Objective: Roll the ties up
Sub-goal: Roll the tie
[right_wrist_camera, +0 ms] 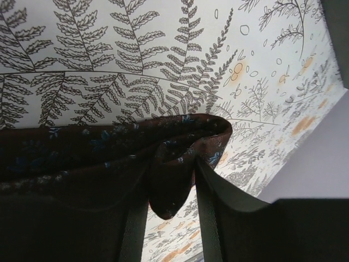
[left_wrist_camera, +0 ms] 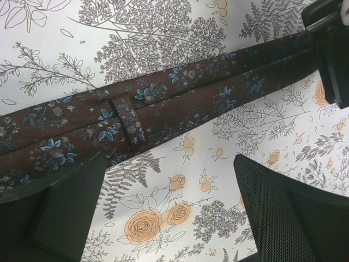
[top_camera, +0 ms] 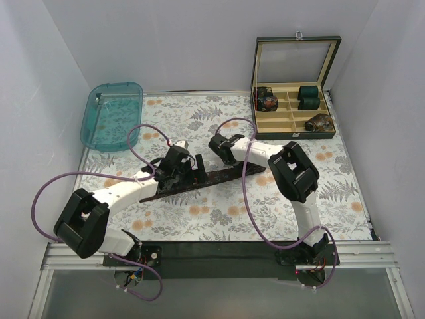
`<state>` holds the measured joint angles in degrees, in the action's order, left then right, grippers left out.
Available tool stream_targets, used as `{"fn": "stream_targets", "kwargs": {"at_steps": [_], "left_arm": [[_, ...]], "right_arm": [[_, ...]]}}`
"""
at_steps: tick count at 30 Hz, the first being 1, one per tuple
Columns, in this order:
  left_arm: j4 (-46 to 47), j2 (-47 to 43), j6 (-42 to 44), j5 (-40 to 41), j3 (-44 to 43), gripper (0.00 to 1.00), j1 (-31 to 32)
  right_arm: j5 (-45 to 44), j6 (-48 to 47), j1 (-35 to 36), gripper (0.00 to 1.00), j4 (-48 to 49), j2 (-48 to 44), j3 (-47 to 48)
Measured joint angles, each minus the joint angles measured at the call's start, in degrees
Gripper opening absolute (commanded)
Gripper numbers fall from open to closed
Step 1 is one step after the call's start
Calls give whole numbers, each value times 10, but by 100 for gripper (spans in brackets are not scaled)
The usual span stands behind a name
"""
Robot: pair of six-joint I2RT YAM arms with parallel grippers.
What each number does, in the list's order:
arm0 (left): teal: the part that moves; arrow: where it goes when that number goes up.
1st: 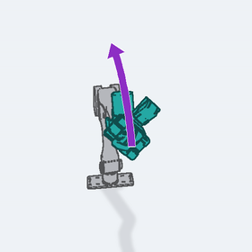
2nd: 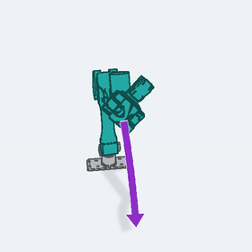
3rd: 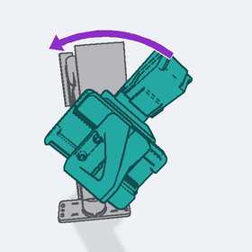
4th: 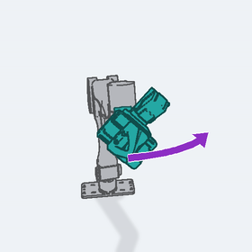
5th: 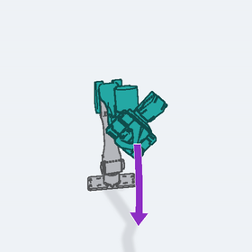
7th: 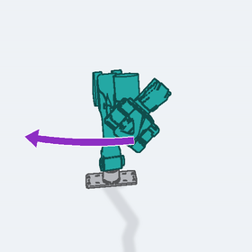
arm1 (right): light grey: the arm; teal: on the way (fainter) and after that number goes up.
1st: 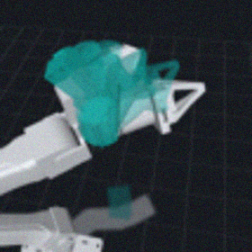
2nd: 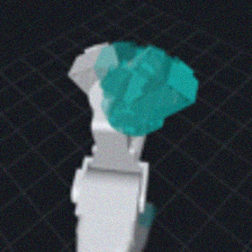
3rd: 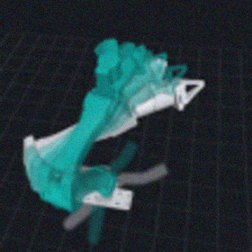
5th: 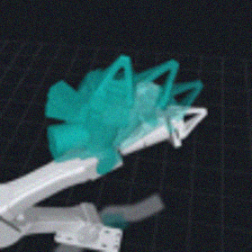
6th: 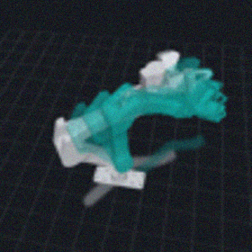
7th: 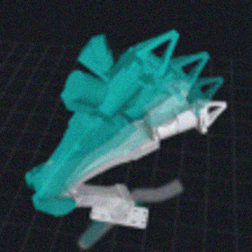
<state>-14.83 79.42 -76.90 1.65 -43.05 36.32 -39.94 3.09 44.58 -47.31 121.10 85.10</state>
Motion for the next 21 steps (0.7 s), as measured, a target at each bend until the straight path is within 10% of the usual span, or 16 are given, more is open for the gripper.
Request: {"fn": "stream_targets", "kwargs": {"at_steps": [21], "left_arm": [[-2,1,-3,-10,-11,97,0]], "right_arm": [[202,35,-32,55,13,-61,12]]}}
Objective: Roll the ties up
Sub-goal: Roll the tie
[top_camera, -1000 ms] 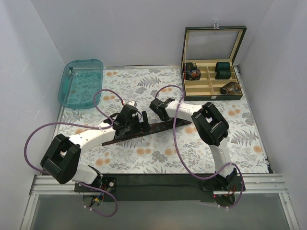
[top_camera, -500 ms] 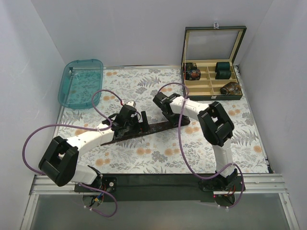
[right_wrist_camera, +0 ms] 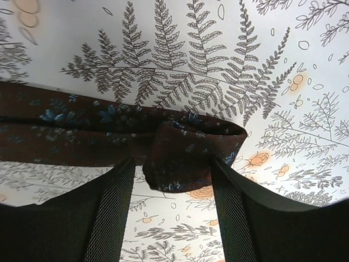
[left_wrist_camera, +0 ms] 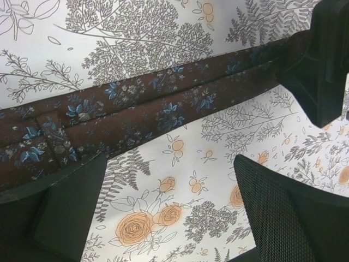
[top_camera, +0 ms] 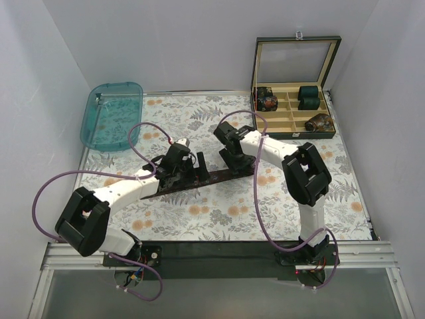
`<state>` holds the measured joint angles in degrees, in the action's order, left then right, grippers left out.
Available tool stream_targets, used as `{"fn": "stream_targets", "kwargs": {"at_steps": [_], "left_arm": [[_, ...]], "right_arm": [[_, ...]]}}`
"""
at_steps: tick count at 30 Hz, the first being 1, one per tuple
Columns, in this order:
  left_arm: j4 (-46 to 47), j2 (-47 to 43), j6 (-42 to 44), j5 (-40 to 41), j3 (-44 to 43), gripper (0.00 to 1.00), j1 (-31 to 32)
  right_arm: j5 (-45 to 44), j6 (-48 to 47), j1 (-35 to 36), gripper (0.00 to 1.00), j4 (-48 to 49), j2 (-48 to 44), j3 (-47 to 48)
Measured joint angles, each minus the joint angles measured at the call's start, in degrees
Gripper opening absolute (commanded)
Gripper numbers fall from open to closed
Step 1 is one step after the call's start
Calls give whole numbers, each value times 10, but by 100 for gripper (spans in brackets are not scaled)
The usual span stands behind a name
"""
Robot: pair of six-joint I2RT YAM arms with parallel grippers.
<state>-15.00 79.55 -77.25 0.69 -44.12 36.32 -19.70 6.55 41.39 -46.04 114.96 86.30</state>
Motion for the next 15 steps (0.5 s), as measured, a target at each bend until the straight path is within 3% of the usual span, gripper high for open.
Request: {"fn": "stream_targets", "kwargs": {"at_steps": [4,11,15], "left_arm": [[0,15,-6,-8,-20,97,0],[0,59,-23,-41,-68,97,-1],[3,99,-43,-70,-108,97,-1]], "right_arm": [[16,12,0,55,7,-28,0],[40,29,-7,73,47,-119,-30],[92,44,-56,80,103,-212,-107]]}}
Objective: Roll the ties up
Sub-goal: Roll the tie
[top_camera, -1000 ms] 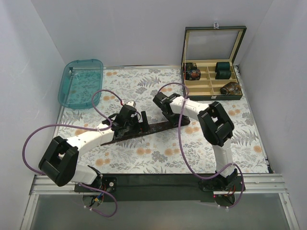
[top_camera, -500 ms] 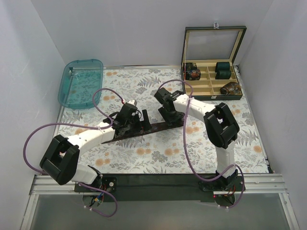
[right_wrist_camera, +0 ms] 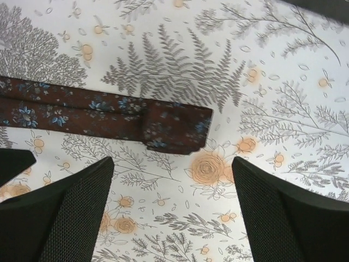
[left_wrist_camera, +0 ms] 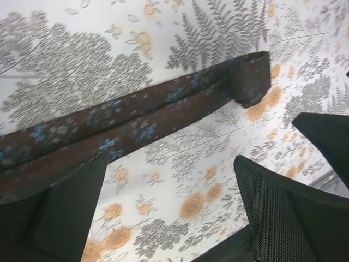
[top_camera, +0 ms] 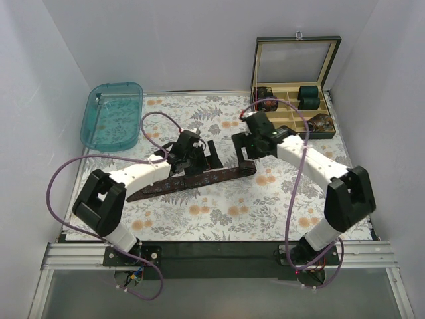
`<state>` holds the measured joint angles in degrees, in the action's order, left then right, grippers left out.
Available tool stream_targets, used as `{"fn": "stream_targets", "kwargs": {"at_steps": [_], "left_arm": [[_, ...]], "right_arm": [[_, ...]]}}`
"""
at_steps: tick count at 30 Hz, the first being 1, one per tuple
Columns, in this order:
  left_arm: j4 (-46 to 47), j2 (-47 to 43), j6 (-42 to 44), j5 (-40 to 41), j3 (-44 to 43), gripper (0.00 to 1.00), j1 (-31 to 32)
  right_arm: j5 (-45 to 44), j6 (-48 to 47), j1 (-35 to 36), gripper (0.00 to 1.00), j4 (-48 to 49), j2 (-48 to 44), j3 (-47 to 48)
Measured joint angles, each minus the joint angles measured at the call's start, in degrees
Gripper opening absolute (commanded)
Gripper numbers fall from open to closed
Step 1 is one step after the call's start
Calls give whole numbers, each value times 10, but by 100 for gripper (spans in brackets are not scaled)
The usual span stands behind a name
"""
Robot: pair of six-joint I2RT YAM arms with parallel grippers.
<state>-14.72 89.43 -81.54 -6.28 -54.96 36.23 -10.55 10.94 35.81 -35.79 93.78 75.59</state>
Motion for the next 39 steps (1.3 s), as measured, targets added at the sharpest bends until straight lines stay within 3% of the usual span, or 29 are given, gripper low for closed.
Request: {"fn": "stream_targets", "kwargs": {"at_steps": [2,4,8,12,16,21,29,39], "left_arm": [[2,27,-13,-16,-27,97,2],[6,57,-29,-32,-55,97,7],[12,110,-48,-53,-104,97,22],[15,154,-28,-64,-150,98,34],[32,177,72,-69,-183,98,43],[51,195,246,-85,-217,98,49],[67,260,477,-165,-289,98,63],[27,332,612,-197,-340,94,94]], "right_arm": [[34,12,-44,86,27,-40,-45],[77,24,-96,86,63,-79,-99],[157,41,-175,79,117,-120,-178],[213,48,-204,77,150,-129,-227],[249,61,-232,78,168,-144,-272],[271,72,-283,88,177,-193,-300],[271,76,-303,93,177,-266,-322],[270,75,-316,93,151,-290,-332]]}}
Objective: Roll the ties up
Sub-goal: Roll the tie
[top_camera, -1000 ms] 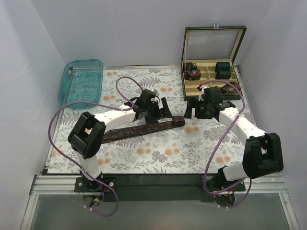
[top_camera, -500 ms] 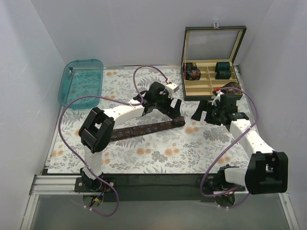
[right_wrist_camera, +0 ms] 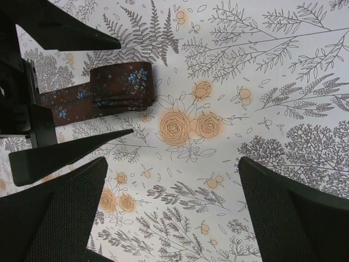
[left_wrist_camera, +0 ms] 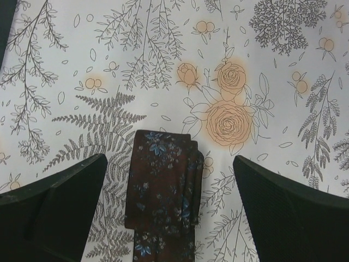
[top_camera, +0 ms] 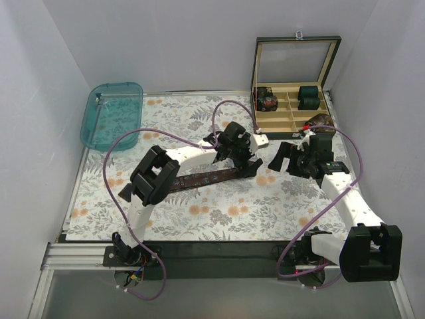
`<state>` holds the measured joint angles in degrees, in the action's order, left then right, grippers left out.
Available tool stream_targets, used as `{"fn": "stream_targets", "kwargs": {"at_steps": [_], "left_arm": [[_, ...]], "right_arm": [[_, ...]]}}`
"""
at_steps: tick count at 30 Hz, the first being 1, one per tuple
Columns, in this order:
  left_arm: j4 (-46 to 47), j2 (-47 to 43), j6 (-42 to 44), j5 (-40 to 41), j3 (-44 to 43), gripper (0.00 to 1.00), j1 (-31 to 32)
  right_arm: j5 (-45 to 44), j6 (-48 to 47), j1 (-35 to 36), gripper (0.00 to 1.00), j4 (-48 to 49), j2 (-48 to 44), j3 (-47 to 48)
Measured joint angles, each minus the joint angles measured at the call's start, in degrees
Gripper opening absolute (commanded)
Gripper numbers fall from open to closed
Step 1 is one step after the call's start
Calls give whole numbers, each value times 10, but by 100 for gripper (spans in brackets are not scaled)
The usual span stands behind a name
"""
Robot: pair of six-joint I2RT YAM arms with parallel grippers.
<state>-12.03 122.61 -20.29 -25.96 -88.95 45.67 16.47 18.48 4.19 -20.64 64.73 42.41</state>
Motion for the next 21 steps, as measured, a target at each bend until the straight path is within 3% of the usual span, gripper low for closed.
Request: {"fn": "stream_targets", "kwargs": {"at_steps": [9,14,21], "left_arm": [[-17,33,46,25,-23,86,16],[-19,38,61,50,-23,71,18],[-13,47,72,68,-23,63,19]], "right_arm": [[2,0,-1,93,-17,0,-2],[4,0,-5,92,-19,0,-2],[8,0,-8,92,-19,6,-2]]}}
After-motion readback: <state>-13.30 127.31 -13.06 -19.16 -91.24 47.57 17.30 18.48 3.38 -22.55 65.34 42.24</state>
